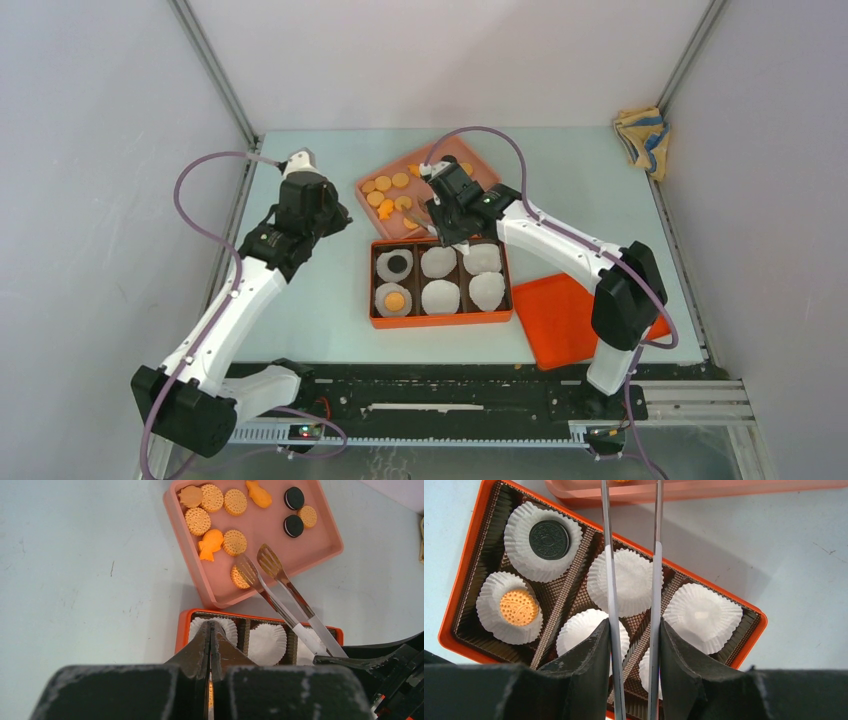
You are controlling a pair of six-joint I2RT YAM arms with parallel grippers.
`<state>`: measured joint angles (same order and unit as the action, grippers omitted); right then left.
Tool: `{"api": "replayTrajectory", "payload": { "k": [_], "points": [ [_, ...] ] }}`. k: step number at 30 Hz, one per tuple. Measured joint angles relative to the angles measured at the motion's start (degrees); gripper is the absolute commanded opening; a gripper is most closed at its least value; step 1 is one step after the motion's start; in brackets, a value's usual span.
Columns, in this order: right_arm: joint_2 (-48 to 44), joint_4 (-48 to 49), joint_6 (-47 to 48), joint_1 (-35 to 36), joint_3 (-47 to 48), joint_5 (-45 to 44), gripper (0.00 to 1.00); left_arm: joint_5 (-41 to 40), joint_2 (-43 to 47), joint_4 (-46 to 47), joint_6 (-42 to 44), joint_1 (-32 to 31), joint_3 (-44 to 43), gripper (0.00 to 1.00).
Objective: Pack the cookies
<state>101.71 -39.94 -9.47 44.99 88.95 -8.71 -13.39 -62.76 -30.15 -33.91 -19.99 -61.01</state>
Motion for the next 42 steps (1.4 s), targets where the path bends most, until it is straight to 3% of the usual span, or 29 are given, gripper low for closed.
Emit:
{"api": "replayTrajectory", "payload": {
  "k": [42],
  "points": [
    [-1.68,-4.31,-3.28,2.03,3.54,4.15,0.46,3.13,-0.74,1.77,-0.17,0.04,0.39,0.0]
  ]
}}
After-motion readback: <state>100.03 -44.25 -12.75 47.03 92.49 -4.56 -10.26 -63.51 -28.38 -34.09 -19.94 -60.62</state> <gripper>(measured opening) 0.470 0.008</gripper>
